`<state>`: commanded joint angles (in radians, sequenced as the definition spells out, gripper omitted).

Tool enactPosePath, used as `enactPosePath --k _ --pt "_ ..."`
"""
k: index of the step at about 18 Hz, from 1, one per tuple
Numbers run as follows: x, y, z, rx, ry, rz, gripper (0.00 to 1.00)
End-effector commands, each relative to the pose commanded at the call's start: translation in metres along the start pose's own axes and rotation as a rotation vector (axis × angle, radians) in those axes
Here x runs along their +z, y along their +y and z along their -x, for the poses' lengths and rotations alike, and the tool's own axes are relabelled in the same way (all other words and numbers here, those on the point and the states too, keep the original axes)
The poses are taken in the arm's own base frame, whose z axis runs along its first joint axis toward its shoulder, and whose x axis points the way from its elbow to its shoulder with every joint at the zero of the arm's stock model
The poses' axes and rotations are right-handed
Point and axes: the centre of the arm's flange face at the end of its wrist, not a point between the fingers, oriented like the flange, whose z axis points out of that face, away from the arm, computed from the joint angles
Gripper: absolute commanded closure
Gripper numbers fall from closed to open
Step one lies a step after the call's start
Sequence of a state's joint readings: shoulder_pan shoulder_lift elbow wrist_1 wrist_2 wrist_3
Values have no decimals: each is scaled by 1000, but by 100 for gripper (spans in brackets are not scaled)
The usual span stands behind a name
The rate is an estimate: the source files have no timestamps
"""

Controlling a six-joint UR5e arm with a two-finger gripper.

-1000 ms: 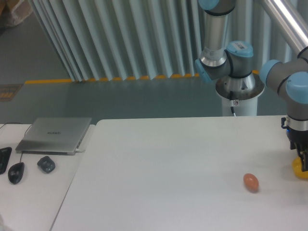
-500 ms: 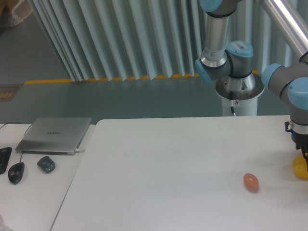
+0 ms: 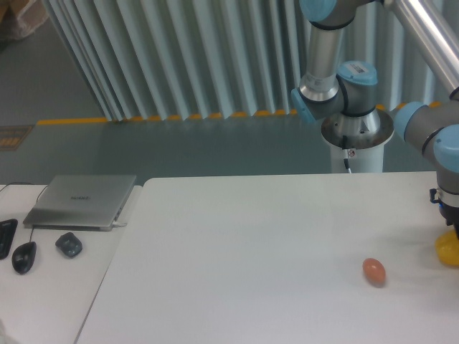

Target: Place the yellow pepper in a basket

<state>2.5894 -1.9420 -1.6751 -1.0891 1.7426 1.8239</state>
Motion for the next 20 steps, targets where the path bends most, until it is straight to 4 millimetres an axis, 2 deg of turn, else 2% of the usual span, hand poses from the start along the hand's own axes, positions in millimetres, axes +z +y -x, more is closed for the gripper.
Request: enactPosePath --k 2,5,6,8,11,13,14,20 --pt "0 0 1 0 0 1 1" --pt "1 0 1 0 0 1 47" --pt "-1 1 1 1 -1 2 59" --pt "-4 2 2 0 -6 8 64" --pt "-20 8 6 -4 -12 30 64" --pt "-41 11 6 -1 1 27 64" --pt "-57 13 5 -2 10 21 64" --pt "-101 17 1 -15 -38 13 64"
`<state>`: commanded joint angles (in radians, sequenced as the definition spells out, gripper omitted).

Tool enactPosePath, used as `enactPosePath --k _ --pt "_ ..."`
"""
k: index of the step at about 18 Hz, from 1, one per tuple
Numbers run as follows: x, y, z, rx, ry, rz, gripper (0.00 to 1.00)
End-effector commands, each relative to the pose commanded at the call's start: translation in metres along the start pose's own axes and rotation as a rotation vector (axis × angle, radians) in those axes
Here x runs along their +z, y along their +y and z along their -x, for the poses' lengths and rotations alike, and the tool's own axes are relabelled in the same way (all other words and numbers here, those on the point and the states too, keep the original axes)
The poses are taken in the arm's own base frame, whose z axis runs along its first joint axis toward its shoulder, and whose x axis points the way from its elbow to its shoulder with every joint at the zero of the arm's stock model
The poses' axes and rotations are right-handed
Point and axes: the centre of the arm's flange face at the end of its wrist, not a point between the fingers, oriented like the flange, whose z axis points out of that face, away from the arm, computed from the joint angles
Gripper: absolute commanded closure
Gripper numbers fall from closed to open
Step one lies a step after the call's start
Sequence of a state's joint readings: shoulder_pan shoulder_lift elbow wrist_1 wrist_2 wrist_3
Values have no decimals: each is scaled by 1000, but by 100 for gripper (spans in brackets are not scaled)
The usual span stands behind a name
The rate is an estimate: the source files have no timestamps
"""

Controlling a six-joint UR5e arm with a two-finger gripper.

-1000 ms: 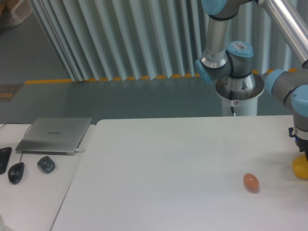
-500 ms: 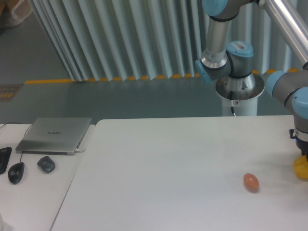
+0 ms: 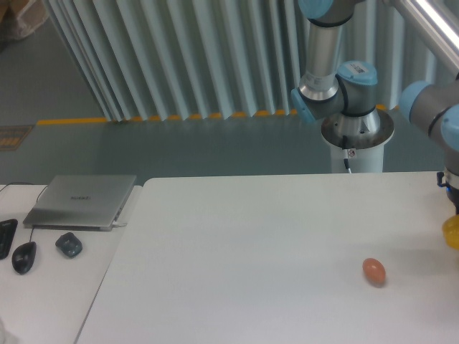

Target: Place the yellow pepper in a basket

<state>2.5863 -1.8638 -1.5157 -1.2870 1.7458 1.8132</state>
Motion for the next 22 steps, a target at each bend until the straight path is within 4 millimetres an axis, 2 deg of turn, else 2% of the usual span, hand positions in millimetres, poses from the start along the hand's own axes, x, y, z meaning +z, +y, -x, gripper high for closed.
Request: enactPosePath --k 2,5,8,11,18,22 --pt "-17 3 7 -8 -46 -25 64" --pt "-25 8 15 -20 -92 -9 64" --pt "-27 35 18 -77 -146 9 64" --pt "-25 77 14 -149 -163 20 64" --pt "-2 146 16 -263 -220 77 64" --pt "4 160 21 -287 -262 98 63"
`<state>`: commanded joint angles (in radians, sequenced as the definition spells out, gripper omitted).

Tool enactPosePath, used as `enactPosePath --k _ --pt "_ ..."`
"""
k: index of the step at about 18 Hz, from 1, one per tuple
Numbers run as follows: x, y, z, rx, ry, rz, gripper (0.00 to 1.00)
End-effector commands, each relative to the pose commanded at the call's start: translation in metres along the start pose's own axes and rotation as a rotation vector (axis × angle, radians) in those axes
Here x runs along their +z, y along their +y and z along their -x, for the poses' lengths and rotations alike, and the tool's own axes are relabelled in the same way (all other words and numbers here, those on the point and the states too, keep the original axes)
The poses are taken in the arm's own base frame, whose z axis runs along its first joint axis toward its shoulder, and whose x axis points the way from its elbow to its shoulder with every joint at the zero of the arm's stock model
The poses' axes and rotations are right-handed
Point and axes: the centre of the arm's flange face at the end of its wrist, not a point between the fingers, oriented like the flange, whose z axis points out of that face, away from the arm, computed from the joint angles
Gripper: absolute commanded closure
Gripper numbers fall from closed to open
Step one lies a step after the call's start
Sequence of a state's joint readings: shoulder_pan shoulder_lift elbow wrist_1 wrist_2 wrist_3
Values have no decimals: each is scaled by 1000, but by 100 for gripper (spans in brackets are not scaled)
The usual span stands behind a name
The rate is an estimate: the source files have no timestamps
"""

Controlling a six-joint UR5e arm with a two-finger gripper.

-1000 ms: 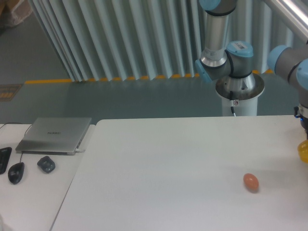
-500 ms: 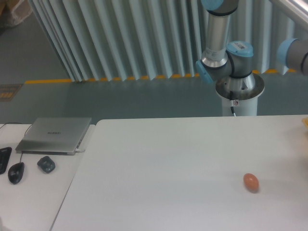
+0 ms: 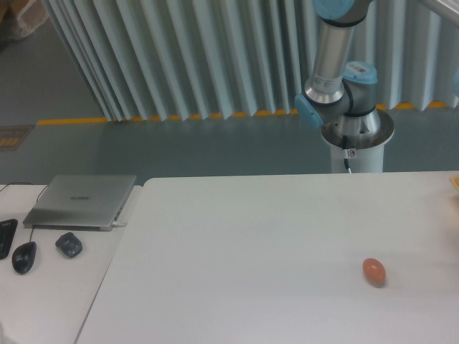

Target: Place the yellow pepper in a basket

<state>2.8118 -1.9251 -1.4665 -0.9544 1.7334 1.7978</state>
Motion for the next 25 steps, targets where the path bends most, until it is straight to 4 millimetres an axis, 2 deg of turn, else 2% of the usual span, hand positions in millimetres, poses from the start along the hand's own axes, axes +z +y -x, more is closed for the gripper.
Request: enactPosePath --k 4,5,6,7,13,18,21,22,24,25 --pt "10 7 0 -4 8 3 59" --pt "12 6 -1 -3 13 1 50" --pt "17 5 -2 -4 22 -1 21" --pt "20 4 -2 -3 28 -1 0" --pt "21 4 -3 -11 29 -2 0" --pt "25 -7 -3 4 34 -14 0" --pt "24 -24 -5 25 36 -21 0" --pt "21 -35 -5 39 34 -23 0" --pt "11 -44 -5 55 23 -28 0" --pt "9 -62 -11 82 30 -38 0"
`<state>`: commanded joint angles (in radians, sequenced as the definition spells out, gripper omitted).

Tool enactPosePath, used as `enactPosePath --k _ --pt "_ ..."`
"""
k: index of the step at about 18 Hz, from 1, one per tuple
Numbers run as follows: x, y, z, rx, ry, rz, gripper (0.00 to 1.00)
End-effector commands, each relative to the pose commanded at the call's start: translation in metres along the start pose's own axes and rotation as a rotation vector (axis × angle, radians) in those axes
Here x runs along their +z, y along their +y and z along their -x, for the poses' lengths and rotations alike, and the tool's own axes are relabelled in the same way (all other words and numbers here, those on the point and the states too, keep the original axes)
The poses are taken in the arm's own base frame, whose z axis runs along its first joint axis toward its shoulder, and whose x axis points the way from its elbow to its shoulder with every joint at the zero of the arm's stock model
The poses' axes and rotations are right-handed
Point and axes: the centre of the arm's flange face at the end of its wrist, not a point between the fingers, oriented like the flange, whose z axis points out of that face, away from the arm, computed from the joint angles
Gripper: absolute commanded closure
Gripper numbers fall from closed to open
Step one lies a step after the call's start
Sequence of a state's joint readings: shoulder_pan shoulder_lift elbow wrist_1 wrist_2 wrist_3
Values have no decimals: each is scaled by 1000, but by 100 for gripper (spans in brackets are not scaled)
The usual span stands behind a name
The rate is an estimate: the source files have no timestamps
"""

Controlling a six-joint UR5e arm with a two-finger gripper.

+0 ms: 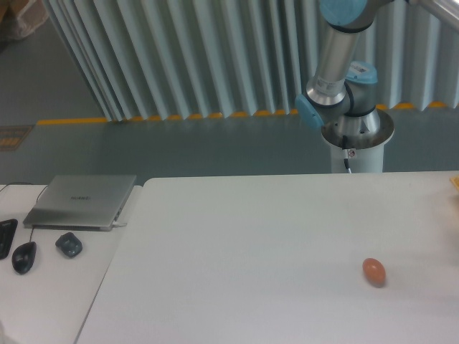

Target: Place the yellow pepper in a basket

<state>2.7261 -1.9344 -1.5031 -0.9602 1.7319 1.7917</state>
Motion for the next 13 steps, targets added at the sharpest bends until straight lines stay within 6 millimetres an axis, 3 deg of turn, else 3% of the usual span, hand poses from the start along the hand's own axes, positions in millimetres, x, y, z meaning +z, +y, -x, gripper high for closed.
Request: enactPosePath --k 5,8,13 --pt "-20 -76 -19 69 24 -44 0" --pt "-36 -110 -32 74 69 -64 0" --pt "-47 -132 -49 75 144 -112 0"
